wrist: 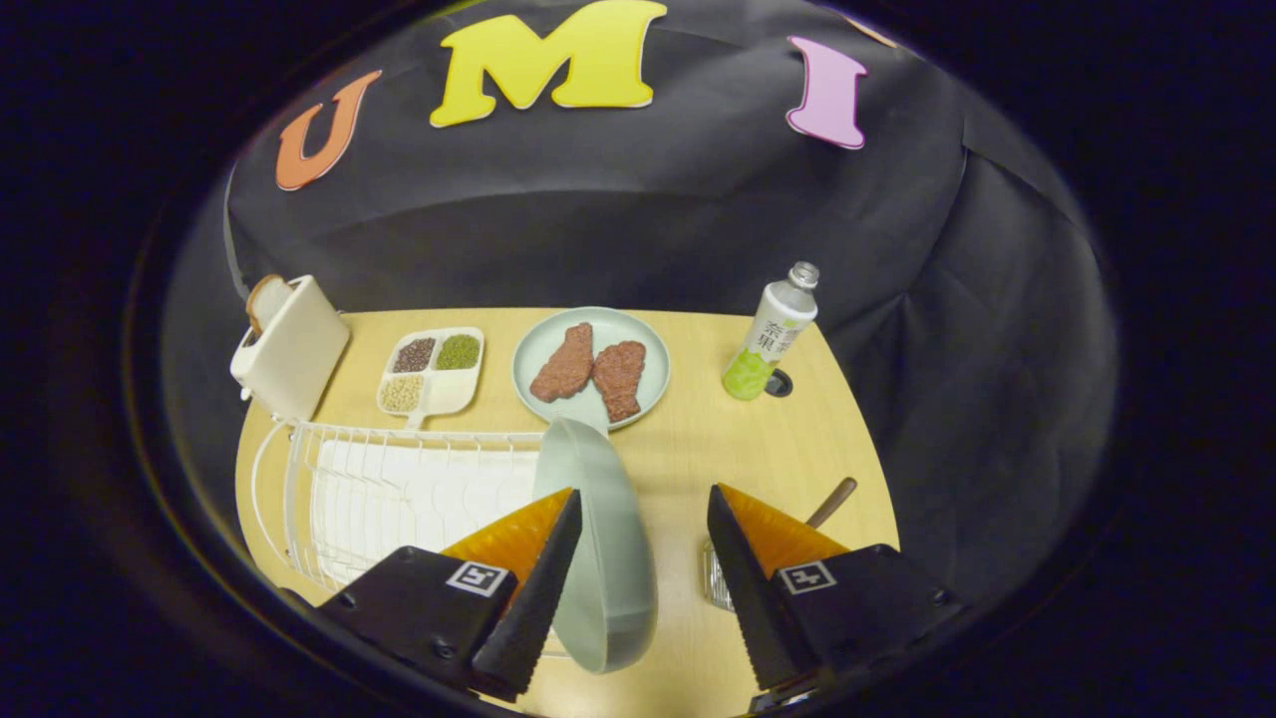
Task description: Take the plate from the dish rack, then take the spoon from the basket and place it into the plate.
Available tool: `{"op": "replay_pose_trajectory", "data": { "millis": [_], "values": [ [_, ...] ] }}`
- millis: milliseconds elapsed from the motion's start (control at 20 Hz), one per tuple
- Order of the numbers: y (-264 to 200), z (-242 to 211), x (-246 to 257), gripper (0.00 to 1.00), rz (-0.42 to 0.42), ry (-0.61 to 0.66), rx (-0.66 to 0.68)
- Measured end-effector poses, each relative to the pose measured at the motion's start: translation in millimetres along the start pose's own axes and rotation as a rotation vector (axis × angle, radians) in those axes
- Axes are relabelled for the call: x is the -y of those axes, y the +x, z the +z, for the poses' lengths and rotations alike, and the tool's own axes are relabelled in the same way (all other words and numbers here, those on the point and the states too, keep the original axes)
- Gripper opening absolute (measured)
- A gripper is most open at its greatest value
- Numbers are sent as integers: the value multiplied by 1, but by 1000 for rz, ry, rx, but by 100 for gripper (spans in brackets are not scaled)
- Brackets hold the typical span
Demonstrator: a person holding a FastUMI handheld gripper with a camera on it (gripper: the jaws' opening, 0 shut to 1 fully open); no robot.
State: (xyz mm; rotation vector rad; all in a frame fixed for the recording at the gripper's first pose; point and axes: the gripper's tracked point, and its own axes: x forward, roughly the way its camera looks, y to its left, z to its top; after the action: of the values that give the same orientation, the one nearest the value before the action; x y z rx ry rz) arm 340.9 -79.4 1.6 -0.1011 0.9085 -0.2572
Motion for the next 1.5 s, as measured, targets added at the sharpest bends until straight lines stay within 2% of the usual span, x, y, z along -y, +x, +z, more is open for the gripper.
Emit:
{"op": "replay_pose_trajectory", "data": {
  "millis": [100,200,250,350,550,800,900,1200,1500],
  "values": [
    [-3,0,-4,72,-30,-25,-29],
    [-10,2,-11,56,-66,-41,-27],
    [-15,2,-18,41,-77,-50,-32],
    [-23,1,-26,27,-119,-86,-26],
    [-39,5,-22,20,-282,-135,11],
    [-51,5,-9,16,-432,-140,40],
    [-63,11,-5,15,-459,-133,81],
    [-115,11,-22,14,-387,-109,173],
    [-144,-42,-64,14,-140,-66,179]
  ]
}}
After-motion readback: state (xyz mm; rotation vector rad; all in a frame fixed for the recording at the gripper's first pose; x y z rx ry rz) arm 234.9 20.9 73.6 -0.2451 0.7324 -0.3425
